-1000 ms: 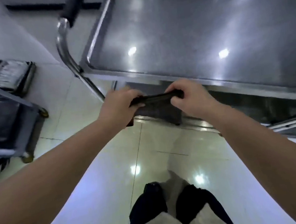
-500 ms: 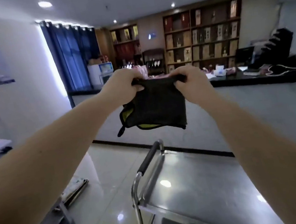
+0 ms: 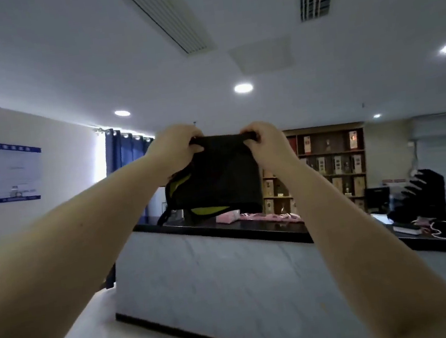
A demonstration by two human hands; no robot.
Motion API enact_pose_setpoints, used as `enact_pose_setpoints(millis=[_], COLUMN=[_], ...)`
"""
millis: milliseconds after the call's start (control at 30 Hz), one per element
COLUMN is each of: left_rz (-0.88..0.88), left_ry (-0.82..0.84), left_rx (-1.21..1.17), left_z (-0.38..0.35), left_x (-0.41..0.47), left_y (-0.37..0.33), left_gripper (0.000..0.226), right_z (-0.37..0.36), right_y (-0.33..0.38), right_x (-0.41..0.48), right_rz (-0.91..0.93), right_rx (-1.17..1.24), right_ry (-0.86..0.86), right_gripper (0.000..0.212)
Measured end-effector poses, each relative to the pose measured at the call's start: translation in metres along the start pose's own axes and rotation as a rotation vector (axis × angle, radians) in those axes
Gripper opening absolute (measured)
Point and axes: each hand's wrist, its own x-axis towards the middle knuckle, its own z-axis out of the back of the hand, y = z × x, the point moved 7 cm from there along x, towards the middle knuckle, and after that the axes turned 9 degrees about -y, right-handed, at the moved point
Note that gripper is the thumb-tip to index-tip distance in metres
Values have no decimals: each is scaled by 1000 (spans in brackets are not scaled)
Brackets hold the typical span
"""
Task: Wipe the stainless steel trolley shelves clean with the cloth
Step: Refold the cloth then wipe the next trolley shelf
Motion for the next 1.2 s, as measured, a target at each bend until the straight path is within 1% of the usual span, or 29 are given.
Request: enact_pose_setpoints(millis=[100,167,233,400,567,633,700,800,900,967,1100,1200], left_rz=[-31,-54,-62,-199,-204,-188,-196,-255,-315,-352,-472,-557], left_ry=[-60,-86,-81,-104,-69,-12,23,22,-4,-41,-107,-57], left_rx=[77,146,129,113,-11,-59,-72,42,94,93,92,41], left_z=[-17,-29,-46,-117,-206,-245,-284,-344,-408,-453,-558,-644], left_x=[11,17,25,49,76,85,99,121,135,138,133,125], left_y=[57,89,116,176,228,250,270,300,329,349,376,378], left_gripper=[26,28,29,20,23,21,20,28,31,30,26,21], right_z=[-58,-89,-119,-188,-254,-282,-307,-351,-401,-434,-491,-521], right_y=[7,4,-5,-43,-95,-121,-152,-202,-248,-279,-349,-411], right_x=[10,22,30,44,58,67,81,97,103,100,76,49], right_rz=[84,115,121,91,113,126,97,30,18,22,96,97], right_rx=[-182,-250,-296,-343,-403,-411,-418,-402,-431,-494,-680,-804], right_ry=[97,99,111,112,115,112,93,66,88,118,171,196], right_gripper=[16,15,15,15,15,14,13,13,15,16,19,19])
